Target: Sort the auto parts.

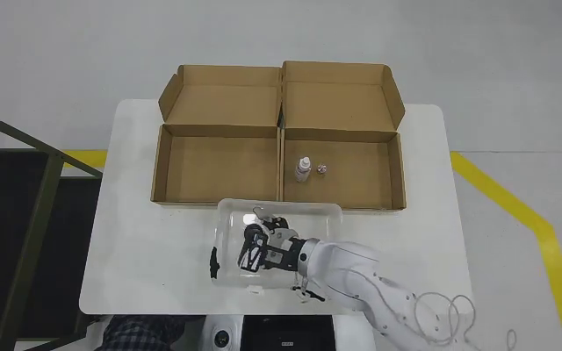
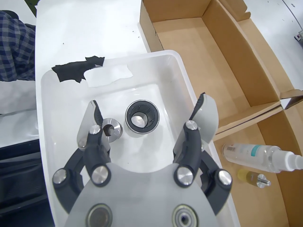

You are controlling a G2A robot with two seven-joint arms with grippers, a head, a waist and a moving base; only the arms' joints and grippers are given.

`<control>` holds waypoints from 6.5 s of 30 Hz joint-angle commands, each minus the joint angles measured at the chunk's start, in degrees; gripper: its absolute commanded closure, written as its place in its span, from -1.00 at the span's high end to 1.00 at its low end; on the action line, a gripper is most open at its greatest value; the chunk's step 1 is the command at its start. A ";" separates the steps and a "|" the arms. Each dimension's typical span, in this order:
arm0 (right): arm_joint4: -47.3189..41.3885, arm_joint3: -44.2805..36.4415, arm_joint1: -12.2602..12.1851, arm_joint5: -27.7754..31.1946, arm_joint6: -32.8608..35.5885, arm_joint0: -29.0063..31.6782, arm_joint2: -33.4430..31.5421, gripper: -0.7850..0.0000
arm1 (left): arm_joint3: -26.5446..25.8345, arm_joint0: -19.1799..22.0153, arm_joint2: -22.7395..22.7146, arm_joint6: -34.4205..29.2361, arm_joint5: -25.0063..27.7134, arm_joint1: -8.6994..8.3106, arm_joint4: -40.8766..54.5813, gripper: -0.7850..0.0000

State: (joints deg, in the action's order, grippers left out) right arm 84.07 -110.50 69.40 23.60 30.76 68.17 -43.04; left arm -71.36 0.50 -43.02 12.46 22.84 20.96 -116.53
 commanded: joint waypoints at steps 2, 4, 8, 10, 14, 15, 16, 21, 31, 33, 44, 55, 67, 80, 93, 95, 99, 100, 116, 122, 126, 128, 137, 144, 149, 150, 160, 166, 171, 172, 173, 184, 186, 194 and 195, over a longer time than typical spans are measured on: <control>-0.18 1.34 0.35 -0.23 0.31 -0.64 0.57 0.62 | 0.00 0.00 0.00 0.00 0.00 0.00 0.00 1.00; -0.41 2.34 0.55 -0.30 0.52 -1.02 0.70 0.58 | 0.00 0.00 0.00 0.00 0.00 0.00 0.00 1.00; -1.21 4.26 0.88 -0.27 0.53 -1.62 0.71 0.47 | 0.00 0.00 0.00 0.00 0.00 0.00 0.00 1.00; -1.63 4.85 1.04 -0.38 0.34 -1.88 0.64 0.34 | 0.00 0.00 0.00 0.00 0.00 0.00 0.00 1.00; -2.02 5.51 1.30 -0.21 0.25 -2.23 0.69 -0.03 | 0.00 0.00 0.00 0.00 0.00 0.00 0.00 1.00; -2.05 5.62 1.35 -0.08 0.43 -2.32 0.72 -0.04 | 0.00 0.00 0.00 0.00 0.00 0.00 0.00 1.00; -2.00 5.68 1.40 0.05 0.66 -2.42 0.74 -0.04 | 0.00 0.00 0.00 0.00 0.00 0.00 0.00 1.00; -1.64 5.90 1.50 0.44 1.35 -2.40 0.51 0.20 | 0.00 0.00 0.00 0.00 0.00 0.00 0.00 1.00; -2.33 7.41 1.64 1.64 1.91 -2.23 -0.23 0.06 | 0.00 0.00 0.00 0.00 0.00 0.00 0.00 1.00; -2.60 7.84 1.75 1.99 1.98 -2.49 -0.19 0.07 | 0.00 0.00 0.00 0.00 0.00 0.00 0.00 1.00; -3.50 10.48 2.72 3.10 2.01 -5.00 0.93 -0.08 | 0.00 0.00 0.00 0.00 0.00 0.00 0.00 1.00; -3.07 9.94 2.93 4.06 1.62 -4.61 0.88 -1.00 | 0.00 0.00 0.00 0.00 0.00 0.00 0.00 1.00; -5.97 3.19 1.68 6.03 -2.00 -0.65 -4.42 -1.00 | 0.00 0.00 0.00 0.00 0.00 0.00 0.00 1.00; -15.21 0.48 0.36 10.50 -6.01 0.97 -12.60 -1.00 | 0.00 0.00 0.00 0.00 0.00 0.00 0.00 1.00; -18.20 -4.44 -0.77 10.73 -8.41 2.85 -19.35 -1.00 | 0.00 0.00 0.00 0.00 0.00 0.00 0.00 1.00; -18.36 -5.40 -0.87 10.64 -8.92 3.06 -19.94 -1.00 | 0.00 0.00 0.00 0.00 0.00 0.00 0.00 1.00; -18.74 -7.15 -1.00 10.59 -9.93 3.35 -20.65 -1.00 | 0.00 0.00 0.00 0.00 0.00 0.00 0.00 1.00; -18.68 -7.53 -1.03 10.57 -10.06 3.41 -20.74 -1.00 | 0.00 0.00 0.00 0.00 0.00 0.00 0.00 1.00; -18.86 -8.10 -1.11 10.71 -10.45 2.93 -19.90 -1.00 | 0.00 0.00 0.00 0.00 0.00 0.00 0.00 1.00; -18.86 -8.10 -1.11 10.71 -10.45 2.93 -19.90 -1.00 | 0.00 0.00 0.00 0.00 0.00 0.00 0.00 1.00; -18.86 -8.10 -1.11 10.71 -10.45 2.93 -19.90 -1.00 | 0.00 0.00 0.00 0.00 0.00 0.00 0.00 1.00; -18.86 -8.10 -1.11 10.71 -10.45 2.93 -19.90 -1.00 | 0.00 0.00 0.00 0.00 0.00 0.00 0.00 1.00; -19.39 -1.04 -0.40 8.67 -9.49 -2.05 -17.45 -1.00 | 0.00 0.00 0.00 0.00 0.00 0.00 0.00 1.00; -21.94 7.20 1.31 6.58 -8.40 -9.81 -11.88 -1.00 | 0.00 0.00 0.00 0.00 0.00 0.00 0.00 1.00; -22.03 11.96 2.56 4.55 -8.47 -13.75 -8.38 -1.00 | 0.00 0.00 0.00 0.00 0.00 0.00 0.00 1.00; -22.10 12.96 2.82 4.19 -8.50 -14.46 -7.68 -1.00 | 0.00 0.00 0.00 0.00 0.00 0.00 0.00 1.00; -20.21 22.11 5.03 0.35 -9.38 -19.52 -2.98 -1.00 | 0.00 0.00 0.00 0.00 0.00 0.00 0.00 1.00; -18.69 23.84 5.97 -1.49 -7.12 -20.74 -1.01 -1.00 | 0.00 0.00 0.00 0.00 0.00 0.00 0.00 1.00; -19.25 24.87 6.74 -2.63 -4.68 -21.46 0.10 -1.00 | 0.00 0.00 0.00 0.00 0.00 0.00 0.00 1.00; -19.52 25.34 6.89 -2.62 -3.79 -21.66 0.34 -1.00 | 0.00 0.00 0.00 0.00 0.00 0.00 0.00 1.00; -19.42 25.60 7.04 -2.78 -2.98 -21.96 0.58 -1.00 | 0.00 0.00 0.00 0.00 0.00 0.00 0.00 1.00; -20.35 27.24 8.05 -3.64 0.79 -22.65 1.02 -0.75 | 0.00 0.00 0.00 0.00 0.00 0.00 0.00 1.00; -20.17 26.88 8.11 -3.68 1.82 -22.55 1.02 -0.65 | 0.00 0.00 0.00 0.00 0.00 0.00 0.00 1.00; -19.52 25.32 8.07 -3.05 6.01 -21.86 0.36 -0.20 | 0.00 0.00 0.00 0.00 0.00 0.00 0.00 1.00; -19.63 25.49 8.11 -2.99 6.43 -21.89 0.33 -0.18 | 0.00 0.00 0.00 0.00 0.00 0.00 0.00 1.00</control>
State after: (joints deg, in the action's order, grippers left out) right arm 64.53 -85.17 77.48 20.58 36.84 46.32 -42.69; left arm -71.36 0.50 -43.02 12.46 22.84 20.96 -116.53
